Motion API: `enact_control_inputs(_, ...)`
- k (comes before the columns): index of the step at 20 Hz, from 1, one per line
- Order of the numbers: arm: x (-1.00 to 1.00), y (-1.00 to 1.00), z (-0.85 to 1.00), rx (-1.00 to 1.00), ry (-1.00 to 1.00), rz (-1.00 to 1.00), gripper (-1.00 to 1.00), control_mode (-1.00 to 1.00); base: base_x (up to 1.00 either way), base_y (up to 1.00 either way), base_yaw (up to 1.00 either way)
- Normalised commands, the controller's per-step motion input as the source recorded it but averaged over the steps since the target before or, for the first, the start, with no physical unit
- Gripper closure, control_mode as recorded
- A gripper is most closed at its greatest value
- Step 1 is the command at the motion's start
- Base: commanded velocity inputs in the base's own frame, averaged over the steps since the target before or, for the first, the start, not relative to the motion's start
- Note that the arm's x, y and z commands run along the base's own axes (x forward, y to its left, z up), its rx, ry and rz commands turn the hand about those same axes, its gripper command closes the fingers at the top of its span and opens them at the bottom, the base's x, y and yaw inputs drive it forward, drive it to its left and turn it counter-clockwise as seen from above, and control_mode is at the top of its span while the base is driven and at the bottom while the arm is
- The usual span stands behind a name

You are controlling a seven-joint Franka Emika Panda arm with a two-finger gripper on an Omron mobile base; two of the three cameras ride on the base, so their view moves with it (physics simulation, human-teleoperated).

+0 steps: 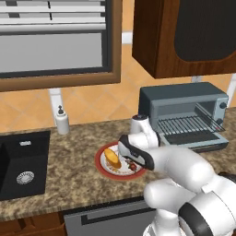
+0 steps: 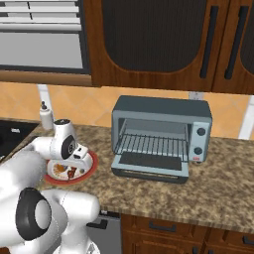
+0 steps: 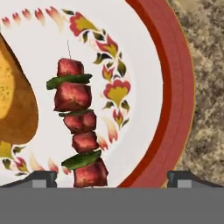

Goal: Pick up the kebab skewer and baguette bread, and place them inside the toaster oven. Close the toaster oven door and start by setting the timer.

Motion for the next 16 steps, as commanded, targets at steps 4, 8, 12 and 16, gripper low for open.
enact_control_inputs(4,0.16,0.43,-0.35,-0.01,0.1,0.02,-1.0,-1.0,0.0,0.0,0.0)
enact_control_inputs(8,0.1,0.12,-0.34,0.0,0.03,0.03,-1.0,-1.0,0.0,0.0,0.0)
enact_control_inputs(12,0.0,-0.03,-0.12,0.0,0.0,0.0,-1.0,-1.0,0.0,0.0,0.0)
enact_control_inputs(16,0.0,-0.21,-0.2,0.0,0.0,0.0,-1.0,-1.0,0.0,0.0,0.0)
